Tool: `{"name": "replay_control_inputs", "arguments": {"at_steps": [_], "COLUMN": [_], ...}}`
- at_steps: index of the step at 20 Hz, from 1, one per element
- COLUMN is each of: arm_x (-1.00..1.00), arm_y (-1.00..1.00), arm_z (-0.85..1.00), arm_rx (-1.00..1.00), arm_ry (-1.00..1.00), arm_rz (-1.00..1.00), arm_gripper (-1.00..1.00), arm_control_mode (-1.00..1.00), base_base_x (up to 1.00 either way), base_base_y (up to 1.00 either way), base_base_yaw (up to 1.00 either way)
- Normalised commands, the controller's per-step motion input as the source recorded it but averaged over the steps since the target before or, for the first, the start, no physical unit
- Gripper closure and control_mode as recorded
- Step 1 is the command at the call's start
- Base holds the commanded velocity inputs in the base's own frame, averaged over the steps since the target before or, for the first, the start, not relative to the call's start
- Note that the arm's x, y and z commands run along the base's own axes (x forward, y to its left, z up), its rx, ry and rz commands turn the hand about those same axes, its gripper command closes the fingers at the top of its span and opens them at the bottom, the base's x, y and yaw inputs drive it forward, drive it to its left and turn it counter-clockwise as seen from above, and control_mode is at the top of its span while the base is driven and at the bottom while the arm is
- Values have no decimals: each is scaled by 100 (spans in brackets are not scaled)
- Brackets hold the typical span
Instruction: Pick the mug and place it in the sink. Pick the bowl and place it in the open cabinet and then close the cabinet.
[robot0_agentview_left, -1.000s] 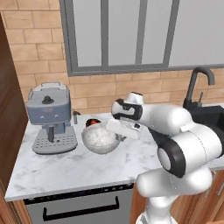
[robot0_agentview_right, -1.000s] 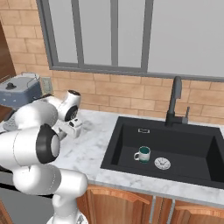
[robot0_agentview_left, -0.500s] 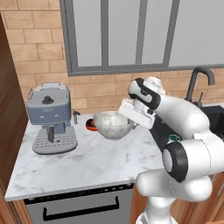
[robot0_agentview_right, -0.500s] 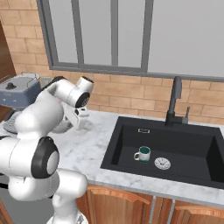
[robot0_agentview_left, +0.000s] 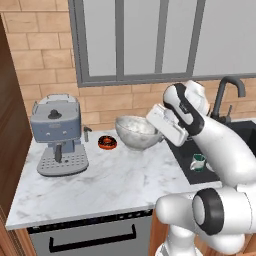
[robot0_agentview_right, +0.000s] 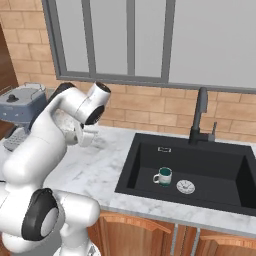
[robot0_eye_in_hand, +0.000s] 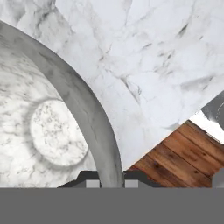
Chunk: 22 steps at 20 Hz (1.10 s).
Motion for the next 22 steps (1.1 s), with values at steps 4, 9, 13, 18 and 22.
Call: {"name": "replay_control_inputs", "arguments": {"at_steps": [4, 9, 13, 18, 22], "arm_x": [-4, -27, -49, -37, -21], "arm_y": [0, -2, 0, -1, 2], "arm_z": [25, 3, 3, 4, 23], "arm_rx": [1, 0, 0, 0, -9], "arm_ry": [4, 8, 17, 15, 7], "arm_rz": [-11, -10, -15, -16, -17], "arm_gripper": [100, 100, 100, 100, 100], "arm_control_mode": [-100, -100, -100, -100, -100], "base_base_x": [0, 0, 0, 0, 0], "base_base_y": [0, 0, 0, 0, 0], "base_base_yaw": [0, 0, 0, 0, 0]}}
